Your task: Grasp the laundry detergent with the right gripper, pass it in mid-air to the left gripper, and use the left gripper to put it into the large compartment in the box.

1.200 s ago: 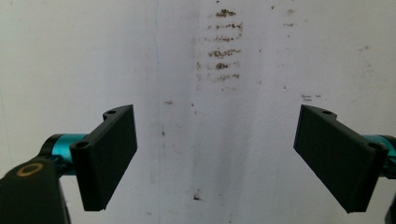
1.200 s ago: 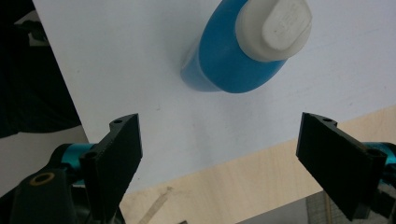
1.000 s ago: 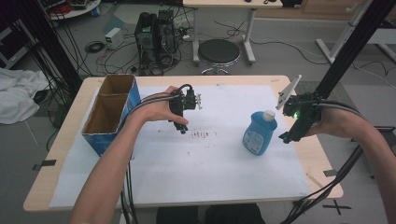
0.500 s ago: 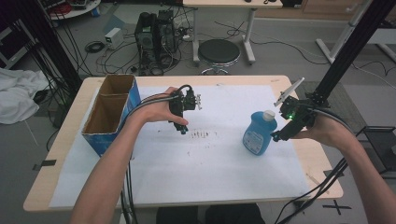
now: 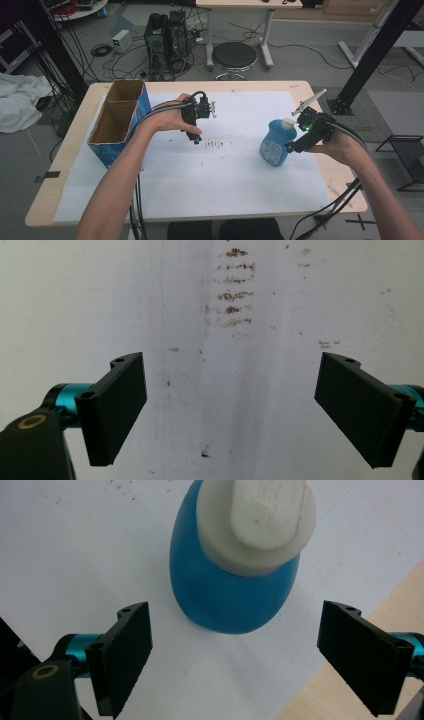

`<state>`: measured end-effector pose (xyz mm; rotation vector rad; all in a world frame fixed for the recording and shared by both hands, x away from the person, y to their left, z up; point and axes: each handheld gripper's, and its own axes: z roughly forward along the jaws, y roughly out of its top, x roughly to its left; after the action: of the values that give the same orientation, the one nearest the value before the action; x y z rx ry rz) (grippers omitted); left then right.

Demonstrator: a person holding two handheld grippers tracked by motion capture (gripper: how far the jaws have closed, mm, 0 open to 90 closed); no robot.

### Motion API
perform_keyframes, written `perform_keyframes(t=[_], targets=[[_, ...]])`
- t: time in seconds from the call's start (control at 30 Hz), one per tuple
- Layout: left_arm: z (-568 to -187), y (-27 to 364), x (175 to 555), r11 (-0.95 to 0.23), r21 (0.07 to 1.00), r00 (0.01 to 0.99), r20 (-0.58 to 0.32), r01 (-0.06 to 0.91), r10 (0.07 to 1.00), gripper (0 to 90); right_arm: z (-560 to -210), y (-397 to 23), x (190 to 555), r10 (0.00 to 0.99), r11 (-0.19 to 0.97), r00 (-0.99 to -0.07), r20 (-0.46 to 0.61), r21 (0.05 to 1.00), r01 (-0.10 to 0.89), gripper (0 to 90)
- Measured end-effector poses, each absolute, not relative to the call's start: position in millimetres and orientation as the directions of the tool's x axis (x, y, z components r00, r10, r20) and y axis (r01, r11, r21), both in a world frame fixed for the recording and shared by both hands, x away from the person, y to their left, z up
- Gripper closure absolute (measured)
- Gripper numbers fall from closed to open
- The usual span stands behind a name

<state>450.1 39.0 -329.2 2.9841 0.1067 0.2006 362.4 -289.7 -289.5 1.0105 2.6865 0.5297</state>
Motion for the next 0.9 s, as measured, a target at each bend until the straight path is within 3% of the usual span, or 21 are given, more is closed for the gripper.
perform_keyframes(t=[0.9], targets=[[-331.9,35.5,449.0,-0.988,0.147,0.988,0.134,0.053,0.073,13.4,-317.2,-280.8,355.1,0.753,0.577,-0.656,-0.058,0.537,0.615,13.6]])
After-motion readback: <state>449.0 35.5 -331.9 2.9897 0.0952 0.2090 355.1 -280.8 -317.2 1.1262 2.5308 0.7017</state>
